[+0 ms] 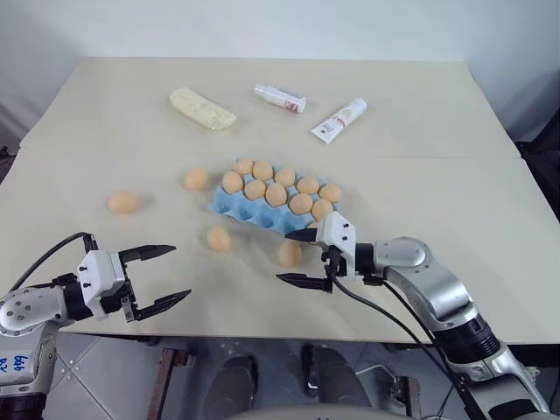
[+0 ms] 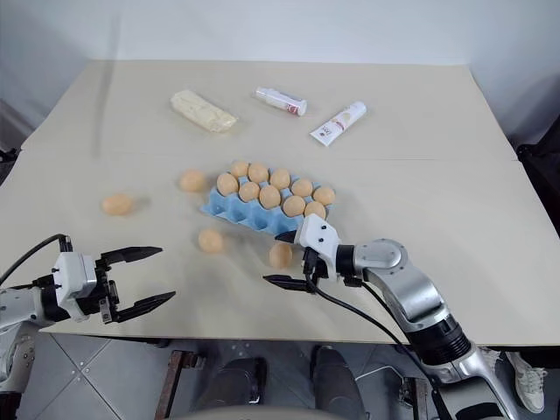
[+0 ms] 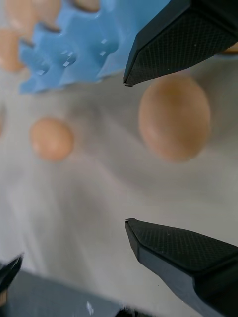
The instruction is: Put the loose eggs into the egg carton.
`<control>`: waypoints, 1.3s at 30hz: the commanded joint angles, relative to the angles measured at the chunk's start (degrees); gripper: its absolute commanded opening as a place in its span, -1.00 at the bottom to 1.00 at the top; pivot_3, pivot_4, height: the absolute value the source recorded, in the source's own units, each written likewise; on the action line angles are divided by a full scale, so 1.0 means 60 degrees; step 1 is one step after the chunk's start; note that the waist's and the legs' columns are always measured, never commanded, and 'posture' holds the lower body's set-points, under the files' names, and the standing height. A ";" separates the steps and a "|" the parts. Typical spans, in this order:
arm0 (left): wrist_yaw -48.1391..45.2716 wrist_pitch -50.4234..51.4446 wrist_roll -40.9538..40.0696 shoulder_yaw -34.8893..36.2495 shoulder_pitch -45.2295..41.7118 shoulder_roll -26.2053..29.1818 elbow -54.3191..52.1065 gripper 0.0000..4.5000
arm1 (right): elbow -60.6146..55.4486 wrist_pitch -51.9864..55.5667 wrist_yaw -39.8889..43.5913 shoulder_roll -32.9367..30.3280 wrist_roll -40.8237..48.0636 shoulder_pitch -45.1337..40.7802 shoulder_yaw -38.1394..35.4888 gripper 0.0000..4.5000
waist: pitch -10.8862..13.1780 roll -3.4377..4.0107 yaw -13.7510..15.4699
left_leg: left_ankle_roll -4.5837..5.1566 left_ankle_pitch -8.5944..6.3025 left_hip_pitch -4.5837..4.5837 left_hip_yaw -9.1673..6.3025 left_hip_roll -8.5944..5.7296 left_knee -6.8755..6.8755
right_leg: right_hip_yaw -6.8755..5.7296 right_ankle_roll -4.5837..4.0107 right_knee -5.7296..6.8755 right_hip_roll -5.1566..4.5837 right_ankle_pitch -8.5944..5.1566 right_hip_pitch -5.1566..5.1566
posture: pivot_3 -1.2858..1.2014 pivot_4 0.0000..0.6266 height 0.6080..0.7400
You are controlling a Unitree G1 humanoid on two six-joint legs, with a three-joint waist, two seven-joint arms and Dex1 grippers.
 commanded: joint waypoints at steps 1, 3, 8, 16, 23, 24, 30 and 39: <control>0.0063 -0.0133 0.0007 0.0146 0.0134 0.0086 -0.0103 1.00 | 0.0205 -0.0269 0.0030 0.0238 -0.0323 -0.0188 0.0293 0.99 | 0.0000 0.0000 0.0003 | -0.0001 0.0000 0.0000 0.0000 0.0001 0.0001 | 0.0000 0.0000 0.0000 0.0003 0.0000 0.0000 | 0.03 -0.52 1.00; 0.0104 -0.0131 0.0012 0.0136 0.0137 0.0081 -0.0113 1.00 | 0.0399 -0.0441 0.0119 0.0351 -0.0487 -0.0248 0.0437 0.99 | 0.0000 0.0000 0.0013 | -0.0001 0.0000 0.0000 -0.0001 0.0001 0.0002 | -0.0002 0.0000 0.0002 0.0002 0.0000 0.0001 | 0.03 -0.52 1.00; 0.0204 -0.0114 -0.0006 0.0112 0.0048 0.0066 -0.0107 1.00 | 0.0576 -0.0719 0.0441 0.0436 -0.0661 -0.0323 0.0639 0.99 | -0.0002 -0.0003 0.0022 | 0.0000 0.0000 0.0002 0.0000 -0.0001 0.0010 | -0.0002 0.0003 0.0005 0.0001 0.0001 0.0005 | 0.03 -0.52 1.00; 0.0344 -0.0178 0.0033 0.0094 -0.0079 0.0029 0.0066 1.00 | 0.0173 -0.0645 0.0845 0.0246 -0.0903 -0.0465 0.0855 0.99 | -0.0001 -0.0003 0.0008 | 0.0000 0.0000 0.0000 -0.0001 -0.0001 0.0008 | -0.0004 0.0002 0.0004 0.0001 0.0001 0.0003 | 0.03 -0.52 1.00; 0.0444 -0.0251 0.0044 0.0044 -0.0172 0.0004 0.0189 1.00 | 0.0564 -0.1149 0.0976 0.0225 -0.1178 -0.0368 0.0868 0.92 | -0.0002 -0.0003 0.0003 | -0.0001 0.0000 0.0001 0.0000 -0.0001 0.0009 | -0.0003 0.0002 0.0005 0.0003 0.0001 0.0002 | 0.03 -0.52 1.00; 0.0453 -0.0255 0.0042 0.0048 -0.0178 0.0006 0.0204 1.00 | 0.0572 -0.1238 0.1039 0.0234 -0.1120 -0.0352 0.0837 0.83 | -0.0002 -0.0003 0.0006 | -0.0001 0.0000 0.0000 0.0000 -0.0001 0.0009 | -0.0003 0.0003 0.0005 0.0003 0.0001 0.0002 | 0.03 -0.52 1.00; 0.0573 -0.0268 0.0057 0.0037 -0.0214 -0.0073 0.0248 1.00 | 0.0121 -0.0943 0.1278 0.0506 -0.0076 -0.0430 0.0293 0.15 | -0.0001 -0.0003 -0.0002 | -0.0001 0.0000 0.0000 -0.0001 0.0000 0.0008 | -0.0003 0.0002 0.0008 0.0004 0.0001 0.0002 | 0.03 -0.52 1.00; 0.0885 -0.0341 0.0183 -0.0094 -0.0241 -0.0349 0.0316 1.00 | -0.0009 -0.0328 0.0752 0.0828 0.0911 -0.1217 -0.0981 0.15 | -0.0002 -0.0003 0.0016 | -0.0001 0.0000 0.0001 -0.0002 0.0000 0.0008 | -0.0002 0.0003 0.0008 0.0002 0.0002 0.0002 | 0.03 -0.52 1.00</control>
